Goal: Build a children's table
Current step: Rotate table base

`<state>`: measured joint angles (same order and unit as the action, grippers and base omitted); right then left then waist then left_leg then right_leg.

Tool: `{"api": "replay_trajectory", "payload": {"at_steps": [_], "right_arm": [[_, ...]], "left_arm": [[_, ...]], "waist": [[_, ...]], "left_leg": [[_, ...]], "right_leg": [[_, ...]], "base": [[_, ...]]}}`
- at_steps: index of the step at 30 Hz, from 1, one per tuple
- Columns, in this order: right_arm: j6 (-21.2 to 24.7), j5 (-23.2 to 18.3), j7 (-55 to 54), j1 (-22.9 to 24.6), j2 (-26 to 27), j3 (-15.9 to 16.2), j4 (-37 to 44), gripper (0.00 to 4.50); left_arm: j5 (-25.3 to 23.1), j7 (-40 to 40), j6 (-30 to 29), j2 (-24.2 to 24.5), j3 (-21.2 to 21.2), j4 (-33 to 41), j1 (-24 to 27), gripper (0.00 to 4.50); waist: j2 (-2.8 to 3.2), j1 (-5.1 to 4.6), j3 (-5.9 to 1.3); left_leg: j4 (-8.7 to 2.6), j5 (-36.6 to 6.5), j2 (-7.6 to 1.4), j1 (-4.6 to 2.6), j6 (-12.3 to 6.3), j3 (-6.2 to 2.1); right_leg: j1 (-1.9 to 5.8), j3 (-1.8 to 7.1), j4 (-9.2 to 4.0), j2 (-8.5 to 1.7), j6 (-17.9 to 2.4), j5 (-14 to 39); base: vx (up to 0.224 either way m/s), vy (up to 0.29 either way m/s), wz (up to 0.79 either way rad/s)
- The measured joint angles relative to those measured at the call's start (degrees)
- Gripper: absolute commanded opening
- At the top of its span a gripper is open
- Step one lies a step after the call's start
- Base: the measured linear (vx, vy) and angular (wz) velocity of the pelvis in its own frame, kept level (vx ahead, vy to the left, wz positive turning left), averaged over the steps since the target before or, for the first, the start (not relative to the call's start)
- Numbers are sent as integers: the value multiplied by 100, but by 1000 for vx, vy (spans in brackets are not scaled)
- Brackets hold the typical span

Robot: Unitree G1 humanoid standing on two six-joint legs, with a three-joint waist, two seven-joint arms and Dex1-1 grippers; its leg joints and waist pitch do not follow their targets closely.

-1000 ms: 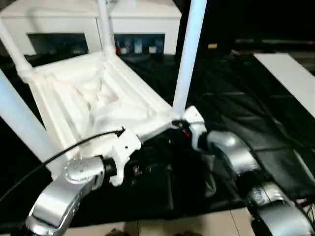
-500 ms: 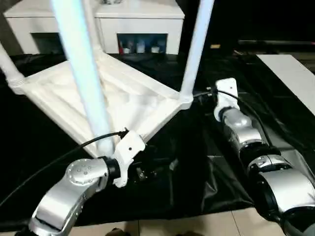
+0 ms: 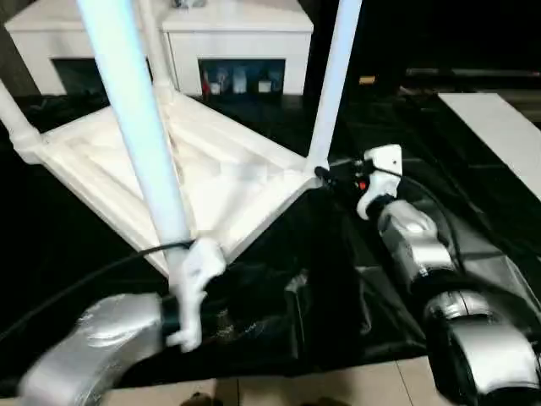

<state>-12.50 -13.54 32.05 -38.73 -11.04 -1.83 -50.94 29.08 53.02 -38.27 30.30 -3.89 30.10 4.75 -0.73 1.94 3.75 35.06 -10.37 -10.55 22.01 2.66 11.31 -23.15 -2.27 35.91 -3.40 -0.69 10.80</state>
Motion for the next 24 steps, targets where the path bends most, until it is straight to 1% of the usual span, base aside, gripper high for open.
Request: {"api": "replay_trajectory", "payload": {"at_steps": [3, 4, 7, 11, 12, 15, 18, 20, 22, 24], "right_arm": [[226, -181, 590, 540, -115, 131, 856, 450], [321, -219, 705, 647, -154, 163, 1002, 450], [494, -262, 1018, 891, -236, 268, 1357, 450], [631, -261, 1222, 1204, -327, 384, 1706, 450], [686, -248, 1232, 1300, -326, 444, 1838, 450], [803, -208, 1244, 1516, -363, 466, 2072, 450], [862, -163, 1228, 1564, -380, 476, 2170, 450], [861, -71, 1151, 1562, -386, 481, 2161, 450], [861, 96, 898, 1558, -382, 497, 2093, 450], [863, 152, 765, 1559, -379, 498, 2074, 450]], "left_arm": [[252, 390, 135, 371, 360, -21, 253, 447], [279, 485, 165, 474, 448, -46, 317, 447], [298, 766, 247, 732, 650, -186, 511, 447], [298, 987, 289, 1016, 987, -597, 749, 447], [310, 1079, 324, 1165, 1130, -748, 862, 447], [320, 1256, 372, 1487, 1619, -1157, 1039, 447], [325, 1283, 569, 1505, 1939, -1382, 993, 447], [324, 1246, 695, 1479, 2028, -1503, 859, 447], [328, 1132, 894, 1339, 2154, -1624, 600, 447], [337, 1060, 1004, 1296, 2183, -1633, 507, 447]], "waist": [[-2, -4, -1], [-2, -8, -1], [1, -12, -1], [2, -14, -2], [2, -17, -2], [5, -19, 0], [-1, -2, -4], [-2, 12, -4], [-3, 20, -5], [-5, 2, -6]], "left_leg": [[-1, 0, 0, -4, 0, -1], [0, 0, 0, -5, 0, 0], [-1, 0, 1, -8, 0, -1], [-3, -1, 0, -14, 1, -2], [-4, -1, 0, -16, 1, -3], [-7, -1, 1, -16, 1, -4], [-6, -1, 2, -20, 1, -4], [-6, -1, 3, -24, 1, -4], [-6, -1, 5, -28, 1, -4], [-6, -1, 5, -33, 1, -4]], "right_leg": [[3, 2, -1, 1, 12, 7], [2, 3, -1, 1, 16, 9], [2, 4, -1, 1, 24, 14], [3, 4, 0, 2, 26, 15], [3, 4, 0, 3, 26, 15], [2, 6, -2, 5, 26, 16], [10, 7, -8, 4, 26, 16], [18, 8, -13, 4, 26, 15], [24, 9, -14, 3, 24, 14], [25, 12, -13, 3, 21, 12]], "base": [[0, 0, 0], [0, 0, 0], [0, 0, 0], [0, 0, 0], [0, 0, 0], [0, 0, 0], [0, 0, 0], [0, 0, 0], [0, 0, 0], [0, 0, 0]]}}
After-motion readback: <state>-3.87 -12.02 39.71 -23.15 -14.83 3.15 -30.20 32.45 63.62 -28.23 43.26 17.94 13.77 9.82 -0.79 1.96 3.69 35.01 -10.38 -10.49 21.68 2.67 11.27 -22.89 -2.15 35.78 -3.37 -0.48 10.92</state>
